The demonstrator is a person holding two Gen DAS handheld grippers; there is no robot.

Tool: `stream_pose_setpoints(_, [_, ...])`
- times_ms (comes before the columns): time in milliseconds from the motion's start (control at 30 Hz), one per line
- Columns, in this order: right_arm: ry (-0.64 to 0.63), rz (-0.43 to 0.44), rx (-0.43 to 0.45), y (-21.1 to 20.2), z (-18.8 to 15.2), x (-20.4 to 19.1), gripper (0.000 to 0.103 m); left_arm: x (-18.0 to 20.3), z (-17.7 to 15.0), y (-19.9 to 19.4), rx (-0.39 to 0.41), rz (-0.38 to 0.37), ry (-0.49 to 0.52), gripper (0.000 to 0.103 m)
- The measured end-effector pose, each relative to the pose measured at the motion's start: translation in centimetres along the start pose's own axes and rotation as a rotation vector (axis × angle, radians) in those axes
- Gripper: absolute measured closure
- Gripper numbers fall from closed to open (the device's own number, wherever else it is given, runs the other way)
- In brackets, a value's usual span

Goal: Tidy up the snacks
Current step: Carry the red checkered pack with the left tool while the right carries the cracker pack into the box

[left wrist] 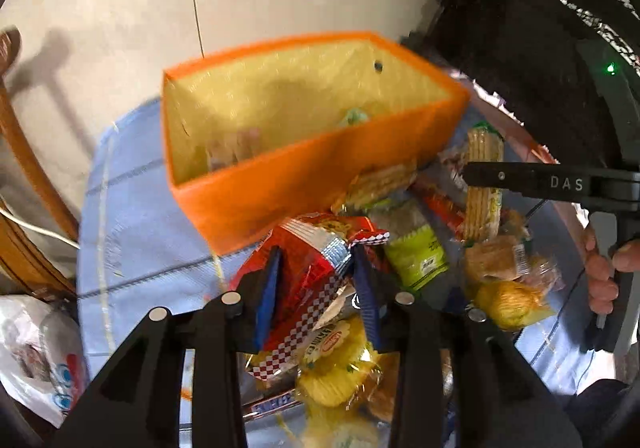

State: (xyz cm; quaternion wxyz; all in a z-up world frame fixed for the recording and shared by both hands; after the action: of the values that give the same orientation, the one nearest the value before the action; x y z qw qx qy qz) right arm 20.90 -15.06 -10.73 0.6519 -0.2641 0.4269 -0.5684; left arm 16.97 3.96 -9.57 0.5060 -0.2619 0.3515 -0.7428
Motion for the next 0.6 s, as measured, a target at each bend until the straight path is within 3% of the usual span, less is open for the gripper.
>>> stream_pose_setpoints(167, [-0.047, 0.023, 0.122, -5.1, 2.7, -1.0, 0.055, 0.5, 2.7, -4.2, 0.086, -0.053, -0.002, 0.069])
stream_pose_setpoints(333, [-0.118, 0.009, 0.206, -7.3, 7.5, -2.8, 0.055, 0.5, 7.2, -5.7, 0.159, -0.034, 0.005, 0.069])
stream_pose_setpoints(600, [-0.136, -0.045, 0.183, -2.3, 14.7, -2.8, 0.055, -2.1, 13.5, -2.1, 0.187, 0.03, -0.084, 0.069])
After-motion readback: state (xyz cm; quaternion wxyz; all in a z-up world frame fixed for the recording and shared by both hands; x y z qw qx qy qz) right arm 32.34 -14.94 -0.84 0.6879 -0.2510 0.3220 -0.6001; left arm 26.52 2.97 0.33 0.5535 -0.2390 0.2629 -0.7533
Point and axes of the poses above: each gripper's, at about its wrist camera, not at the fingertips, and y roughly the way its jaws point, x to its right, z to its top, the point moved 6 cm from there along y, roughly the way its jaws point, and after that the axes turned 1 degree about x, right-handed, at the moved point
